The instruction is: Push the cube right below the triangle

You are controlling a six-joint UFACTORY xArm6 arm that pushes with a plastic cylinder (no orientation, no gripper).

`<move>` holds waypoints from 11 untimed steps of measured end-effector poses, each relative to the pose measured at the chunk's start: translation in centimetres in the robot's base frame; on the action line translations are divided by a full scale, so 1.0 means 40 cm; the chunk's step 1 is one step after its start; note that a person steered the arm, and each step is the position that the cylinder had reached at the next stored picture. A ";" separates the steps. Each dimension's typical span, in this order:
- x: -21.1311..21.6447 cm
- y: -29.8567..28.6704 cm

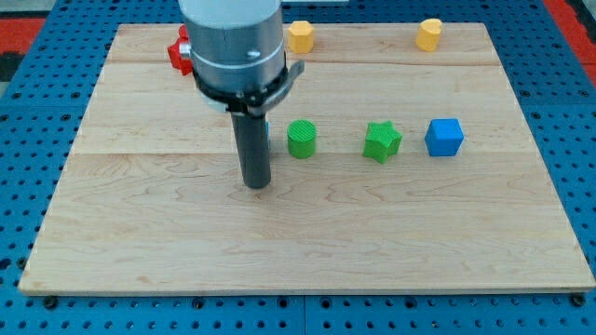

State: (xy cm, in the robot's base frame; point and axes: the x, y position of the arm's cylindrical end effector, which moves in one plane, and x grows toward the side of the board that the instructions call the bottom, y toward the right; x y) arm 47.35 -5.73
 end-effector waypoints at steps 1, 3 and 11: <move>-0.104 -0.025; -0.252 0.135; -0.201 0.396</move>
